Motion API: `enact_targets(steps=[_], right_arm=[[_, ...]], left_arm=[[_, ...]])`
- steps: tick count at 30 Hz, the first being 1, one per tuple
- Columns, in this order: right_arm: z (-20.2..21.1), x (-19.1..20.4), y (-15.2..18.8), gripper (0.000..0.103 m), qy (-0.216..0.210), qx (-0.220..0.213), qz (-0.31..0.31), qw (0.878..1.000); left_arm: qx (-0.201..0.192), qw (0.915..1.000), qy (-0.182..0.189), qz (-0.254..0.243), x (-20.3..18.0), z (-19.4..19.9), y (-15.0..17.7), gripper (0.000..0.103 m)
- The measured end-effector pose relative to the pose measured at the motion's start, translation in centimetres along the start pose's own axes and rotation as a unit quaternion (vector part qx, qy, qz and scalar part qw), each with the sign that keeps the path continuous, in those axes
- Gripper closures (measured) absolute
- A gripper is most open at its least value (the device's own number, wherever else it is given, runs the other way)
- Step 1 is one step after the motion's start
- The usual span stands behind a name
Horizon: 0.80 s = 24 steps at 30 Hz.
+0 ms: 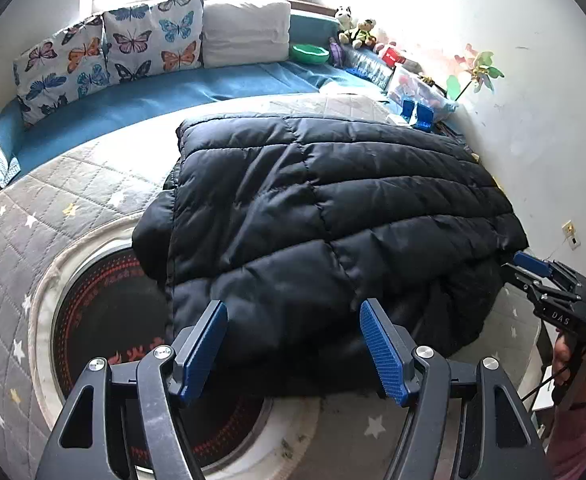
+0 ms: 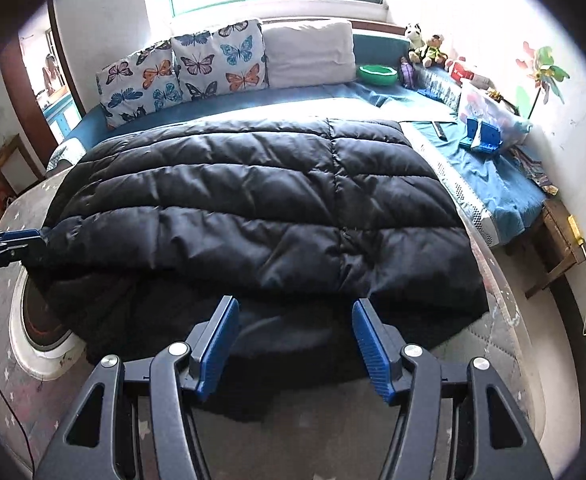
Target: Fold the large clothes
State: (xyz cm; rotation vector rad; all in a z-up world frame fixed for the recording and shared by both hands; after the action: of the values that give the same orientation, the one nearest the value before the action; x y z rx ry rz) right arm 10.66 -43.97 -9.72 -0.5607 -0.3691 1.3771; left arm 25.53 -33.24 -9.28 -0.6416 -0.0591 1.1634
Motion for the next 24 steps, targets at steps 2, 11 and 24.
enact_targets(steps=[2, 11, 24], right_arm=[[0.3, 0.4, 0.3, 0.038, -0.002, 0.003, -0.003, 1.000], [2.7, 3.1, 2.6, 0.037, 0.003, -0.001, 0.000, 1.000], [6.6, 7.1, 5.7, 0.029, 0.031, -0.039, -0.011, 0.999]], left_arm=[[-0.016, 0.9999, 0.000, 0.003, -0.1, 1.1, 0.8, 0.028], [-0.044, 0.9969, -0.051, -0.040, -0.4, 5.6, 5.9, 0.009], [-0.096, 0.9901, -0.094, -0.040, 0.8, 12.0, 13.2, 0.000]])
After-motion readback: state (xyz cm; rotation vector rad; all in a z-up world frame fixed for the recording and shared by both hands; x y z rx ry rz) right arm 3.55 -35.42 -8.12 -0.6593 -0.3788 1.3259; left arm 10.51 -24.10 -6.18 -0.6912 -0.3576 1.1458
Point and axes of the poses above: each gripper's, at about its wrist camera, not at the fingertips, and z roughly against the way its jaws point, x to its left, y to its underside, the point moved 7 cm from there along -z, roughly the way its jaws point, and after that the axes turned 10 degrees about z, right-handed, at the moved point
